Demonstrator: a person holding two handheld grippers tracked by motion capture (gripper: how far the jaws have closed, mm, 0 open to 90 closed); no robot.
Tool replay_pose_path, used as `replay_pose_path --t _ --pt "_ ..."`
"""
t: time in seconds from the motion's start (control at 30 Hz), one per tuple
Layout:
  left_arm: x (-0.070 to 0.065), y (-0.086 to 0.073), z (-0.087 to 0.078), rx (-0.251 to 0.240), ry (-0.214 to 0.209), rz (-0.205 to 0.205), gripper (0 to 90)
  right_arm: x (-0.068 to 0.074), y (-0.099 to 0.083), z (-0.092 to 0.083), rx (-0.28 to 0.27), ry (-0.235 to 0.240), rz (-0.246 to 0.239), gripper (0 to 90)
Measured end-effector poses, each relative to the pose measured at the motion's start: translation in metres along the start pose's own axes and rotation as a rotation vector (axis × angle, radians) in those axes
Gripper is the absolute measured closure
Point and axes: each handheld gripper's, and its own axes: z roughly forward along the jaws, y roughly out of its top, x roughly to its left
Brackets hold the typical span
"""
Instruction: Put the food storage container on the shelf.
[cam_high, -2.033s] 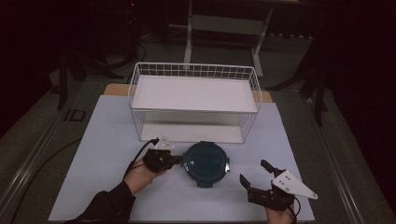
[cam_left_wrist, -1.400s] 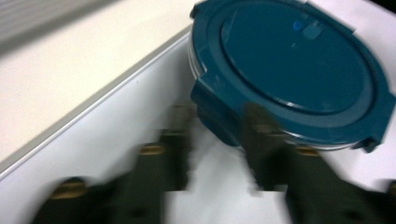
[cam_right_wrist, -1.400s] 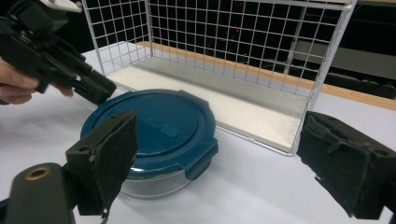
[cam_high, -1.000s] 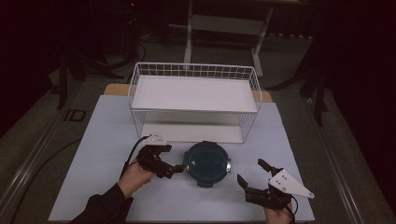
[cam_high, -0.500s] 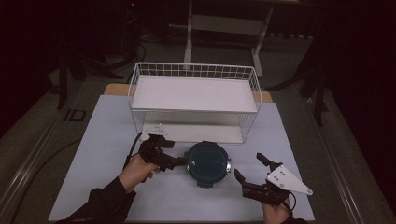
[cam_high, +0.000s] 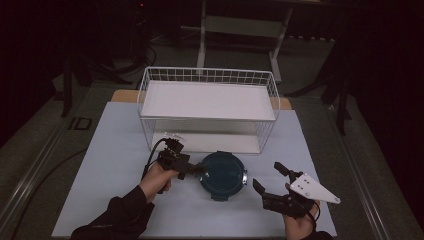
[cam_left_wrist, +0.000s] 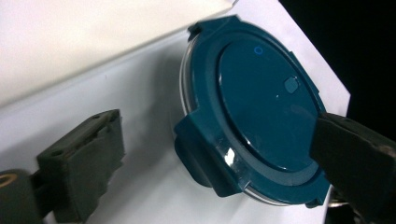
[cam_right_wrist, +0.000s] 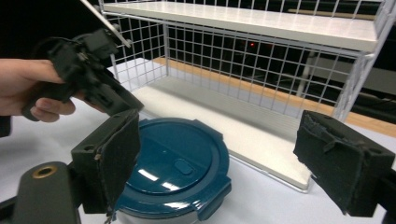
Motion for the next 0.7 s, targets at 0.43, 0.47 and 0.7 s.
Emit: replay_pose_path --t 0.43,0.47,0.7 --pt "0.014 0.0 0.006 0.062 -0.047 -0.165 30.5 0.013 -0.006 0.011 0.101 -0.008 -0.056 9.7" --pt "0.015 -0.001 0.007 0.069 -0.051 -0.175 33.7 0.013 -0.007 0.011 0.1 -0.011 -0.052 9.7" --pt "0.023 0.0 0.01 0.092 -0.093 -0.235 47.1 0.01 -0.008 0.011 0.111 0.01 -0.009 9.8"
